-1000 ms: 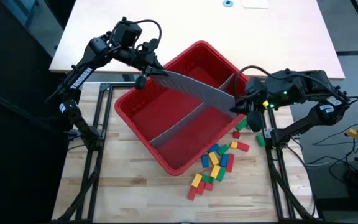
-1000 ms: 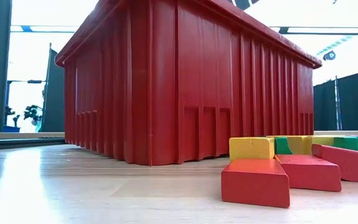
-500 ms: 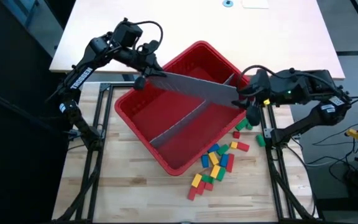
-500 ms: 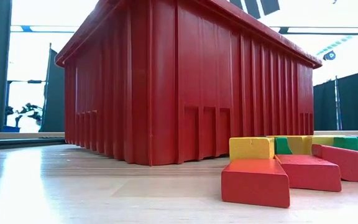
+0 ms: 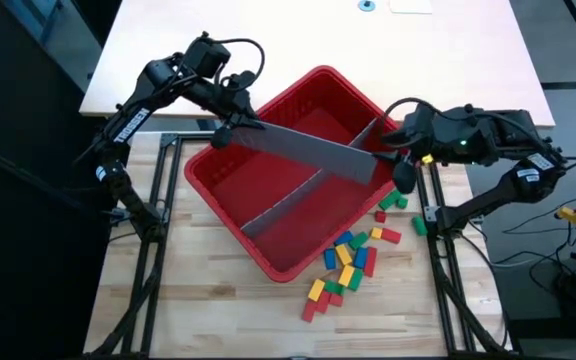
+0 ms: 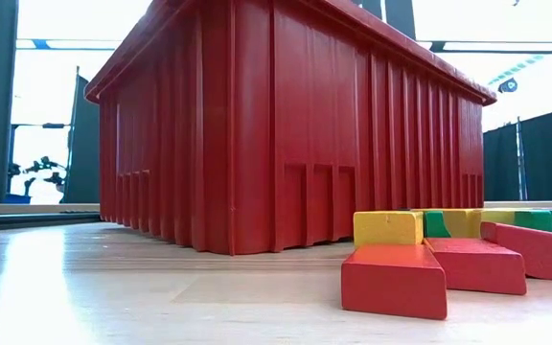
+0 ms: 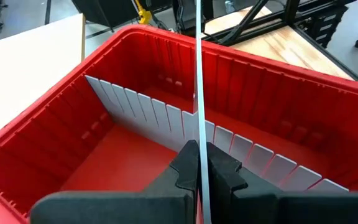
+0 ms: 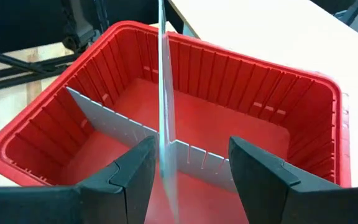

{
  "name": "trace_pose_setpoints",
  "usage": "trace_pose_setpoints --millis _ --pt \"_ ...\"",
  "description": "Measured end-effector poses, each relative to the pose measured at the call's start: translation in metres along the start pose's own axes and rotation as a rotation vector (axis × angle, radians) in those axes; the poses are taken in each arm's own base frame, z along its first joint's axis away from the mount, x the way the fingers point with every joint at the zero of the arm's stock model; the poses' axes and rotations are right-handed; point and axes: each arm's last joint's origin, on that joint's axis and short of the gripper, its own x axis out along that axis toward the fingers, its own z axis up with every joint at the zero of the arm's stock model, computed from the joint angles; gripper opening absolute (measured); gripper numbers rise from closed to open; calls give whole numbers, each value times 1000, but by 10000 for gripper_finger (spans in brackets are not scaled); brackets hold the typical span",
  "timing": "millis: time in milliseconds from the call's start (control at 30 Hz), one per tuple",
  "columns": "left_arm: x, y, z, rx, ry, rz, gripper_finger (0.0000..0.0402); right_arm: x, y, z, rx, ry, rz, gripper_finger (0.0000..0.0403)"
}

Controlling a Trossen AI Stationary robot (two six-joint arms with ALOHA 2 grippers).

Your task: Sort blocks

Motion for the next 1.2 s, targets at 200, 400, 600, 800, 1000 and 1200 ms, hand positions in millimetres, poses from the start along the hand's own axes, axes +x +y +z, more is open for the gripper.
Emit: trace_pose_setpoints --millis 200,400,600,800,1000,1200 --pt "9 2 -1 2 0 -27 0 15 7 5 -29 16 5 183" --pt "19 2 0 4 5 -55 0 20 9 6 -29 28 17 183" --pt "23 1 2 18 2 -69 0 27 12 7 -33 45 22 183" --pt "24 1 3 29 -8 -61 0 35 15 8 -32 67 40 183" --pt "25 1 3 31 -9 -62 0 38 17 8 -12 82 69 183" --pt "25 3 5 50 -27 -46 0 43 19 7 -10 109 84 183"
